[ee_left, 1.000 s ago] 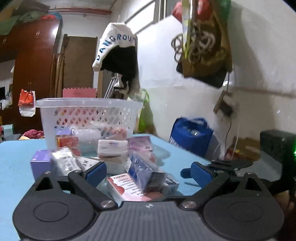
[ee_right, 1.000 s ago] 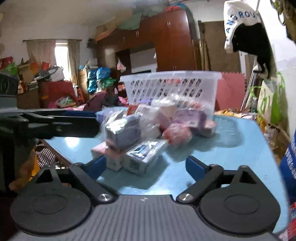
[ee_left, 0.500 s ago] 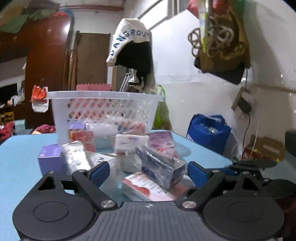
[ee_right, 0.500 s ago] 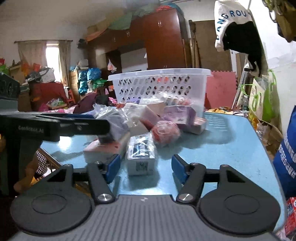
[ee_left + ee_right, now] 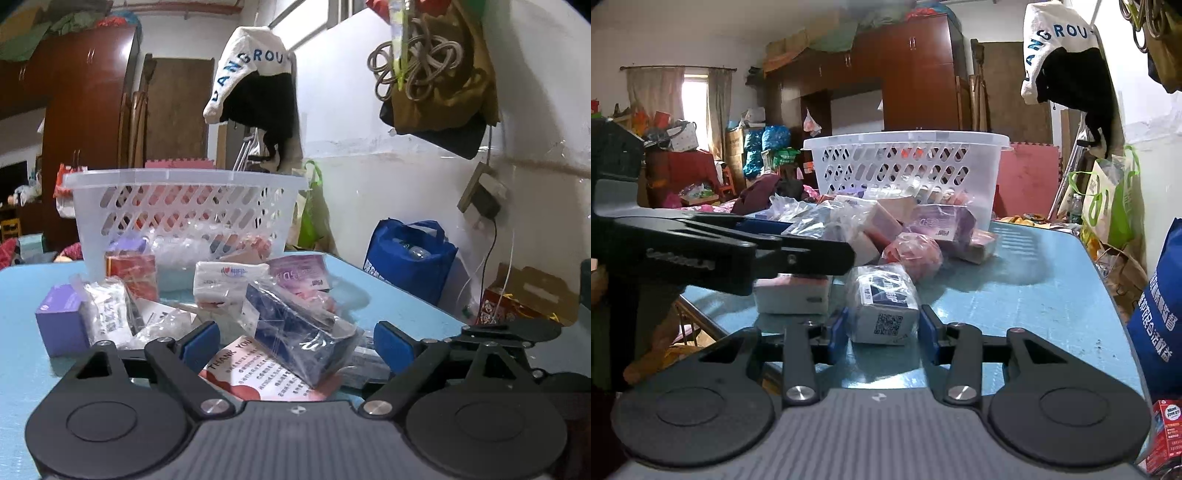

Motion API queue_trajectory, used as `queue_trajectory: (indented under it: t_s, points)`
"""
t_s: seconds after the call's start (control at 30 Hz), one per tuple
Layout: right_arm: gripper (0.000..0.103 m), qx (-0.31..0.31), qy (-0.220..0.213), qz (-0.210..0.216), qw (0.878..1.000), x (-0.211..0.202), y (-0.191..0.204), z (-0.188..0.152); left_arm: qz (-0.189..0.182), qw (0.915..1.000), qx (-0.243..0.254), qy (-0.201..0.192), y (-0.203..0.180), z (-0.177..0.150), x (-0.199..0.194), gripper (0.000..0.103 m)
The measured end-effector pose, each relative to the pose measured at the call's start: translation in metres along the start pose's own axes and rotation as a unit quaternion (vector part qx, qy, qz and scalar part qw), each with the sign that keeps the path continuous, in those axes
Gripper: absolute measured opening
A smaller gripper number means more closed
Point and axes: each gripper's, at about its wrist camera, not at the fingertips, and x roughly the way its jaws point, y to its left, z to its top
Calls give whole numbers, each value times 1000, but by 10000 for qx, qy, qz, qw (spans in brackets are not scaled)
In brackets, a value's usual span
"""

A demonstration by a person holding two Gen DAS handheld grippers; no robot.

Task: Organize objects
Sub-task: 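Grasp a clear packet with blue box using left gripper while right gripper grasps a white QR-code box, then carry both items over the white basket and open both grippers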

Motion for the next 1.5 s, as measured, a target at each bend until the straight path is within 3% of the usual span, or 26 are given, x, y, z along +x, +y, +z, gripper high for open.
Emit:
queue_trajectory:
  t_s: [0.07,0.13,0.23,0.27,0.6,0.73,0.87,1.0,1.13,1.27,1.3,1.33,1.4,1.43,1.5]
  points:
    - [45,-16,8,-35,10000,-1,-1,0,-27,9999,-136,-3,4,0,2,83]
    - [45,-6,8,-68,10000,-3,-3,0,-93,9998,-162,-40,8,0,0,55]
    - [45,27,-21,-58,10000,-4,-4,2,-178,9996,-193,-130,12,-1,-8,40]
    - [45,35,-43,-45,10000,-5,-4,3,-170,9996,-169,-170,13,-2,-11,39]
    - [44,208,-266,56,9994,-10,-7,10,-66,9980,-76,-622,33,-2,-45,38]
    - [44,117,-467,46,9988,-14,-6,23,12,9954,-245,-925,50,12,-60,38]
    - [44,-111,-706,48,9974,-14,-1,53,2,9916,-483,-1198,69,40,-66,38]
    - [44,-377,-1048,-70,9938,3,-1,118,114,9896,-469,-1358,84,92,-52,38]
    - [44,-482,-931,-190,9943,47,-4,172,218,9924,-648,-1022,105,145,-10,38]
    - [45,-575,-584,-497,9954,97,-5,196,487,9930,-890,-609,125,166,37,41]
    - [46,-543,-680,-544,9947,104,-6,196,587,9934,-892,-411,129,168,50,47]
    - [51,-564,-743,-634,9936,107,-7,194,691,9939,-852,-139,132,168,63,63]
    - [94,-693,-573,-875,9921,113,-5,190,911,9921,-863,-16,137,163,73,70]
    - [94,-708,-604,-935,9913,108,-5,185,986,9909,-912,-53,140,158,67,70]
    - [96,-574,-576,-827,9933,92,-7,173,803,9916,-965,-301,141,149,46,72]
